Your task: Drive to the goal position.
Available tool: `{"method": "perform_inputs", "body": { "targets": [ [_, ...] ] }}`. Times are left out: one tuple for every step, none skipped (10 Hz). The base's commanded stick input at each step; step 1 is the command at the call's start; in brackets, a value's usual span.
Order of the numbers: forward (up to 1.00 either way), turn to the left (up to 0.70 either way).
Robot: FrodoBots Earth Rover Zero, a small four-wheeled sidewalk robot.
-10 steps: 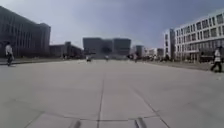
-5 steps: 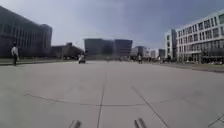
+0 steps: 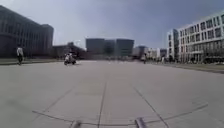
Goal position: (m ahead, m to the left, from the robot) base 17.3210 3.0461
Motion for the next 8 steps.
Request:
{"method": "perform_inputs", "body": {
  "targets": [
    [0.85,-0.15],
    [0.85,0.01],
    [0.85,0.01],
    [0.85,0.01],
    [0.85,0.01],
    [0.85,0.01],
    [0.85,0.01],
    [0.85,0.01]
  ]
}}
